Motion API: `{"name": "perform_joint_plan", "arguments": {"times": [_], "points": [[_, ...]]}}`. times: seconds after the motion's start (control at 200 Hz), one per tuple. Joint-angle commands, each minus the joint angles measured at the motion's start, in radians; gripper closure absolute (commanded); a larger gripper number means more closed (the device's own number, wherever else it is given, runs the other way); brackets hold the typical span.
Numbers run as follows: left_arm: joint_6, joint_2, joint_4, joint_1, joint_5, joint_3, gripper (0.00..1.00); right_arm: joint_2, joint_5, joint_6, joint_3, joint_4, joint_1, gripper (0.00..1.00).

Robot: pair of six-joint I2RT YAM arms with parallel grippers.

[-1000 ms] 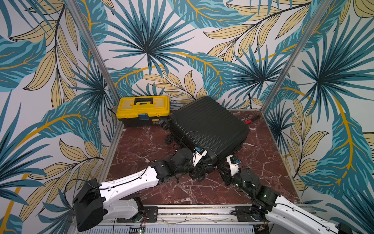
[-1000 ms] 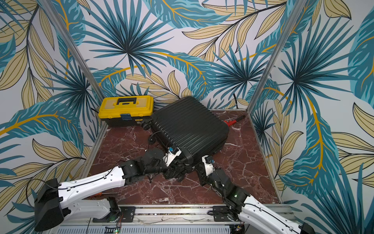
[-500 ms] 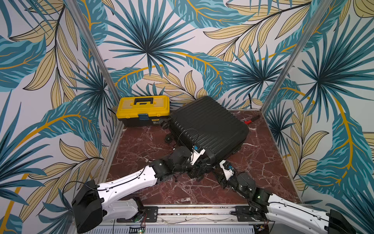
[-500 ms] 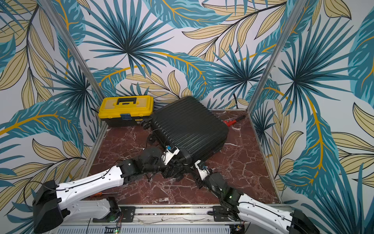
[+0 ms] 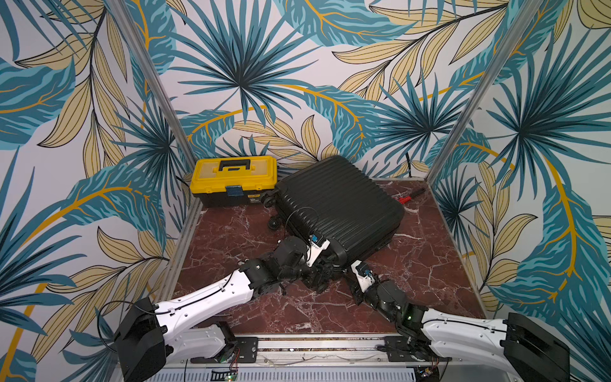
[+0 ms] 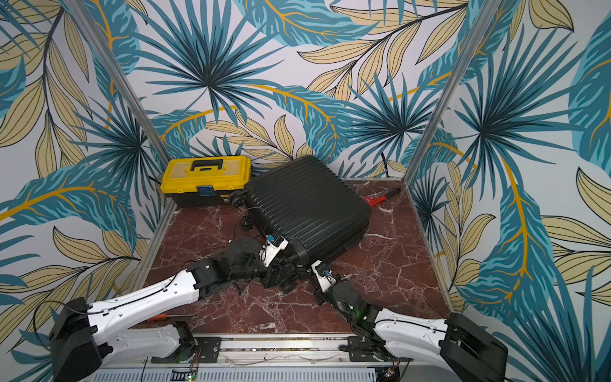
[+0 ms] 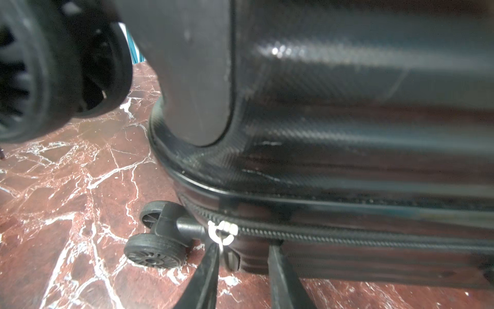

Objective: Open the suitcase zippers
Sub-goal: Unzip the zipper on the suitcase.

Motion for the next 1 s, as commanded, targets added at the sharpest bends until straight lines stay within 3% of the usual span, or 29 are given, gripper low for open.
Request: {"name": "perform_joint_plan", "arguments": {"times": [0.0,0.175,0.355,0.576,0.811,0.996], "points": [[-0.035,-0.030,0.072,0.006,-0.016,-0.010,0.86,0.012,0.015,0.027,0.021,0.091,0.009,0.66],[-0.043,-0.037,0.081,0.006,-0.017,-0.021,0.86,0.013,0.045,0.045,0.026,0.100,0.011,0.69],[-0.048,-0.052,0.081,0.007,-0.030,-0.035,0.87,0.015,0.069,0.055,0.034,0.090,0.011,1.00],[-0.066,-0.098,0.077,0.018,-0.048,-0.072,0.90,-0.093,0.115,0.081,0.046,-0.080,0.011,1.00],[-0.107,-0.213,0.075,0.021,-0.075,-0.149,0.93,-0.249,0.316,0.134,0.103,-0.377,0.000,1.00],[-0.152,-0.315,0.006,0.020,-0.098,-0.179,0.94,-0.227,0.334,0.218,0.172,-0.510,-0.090,1.00]]}}
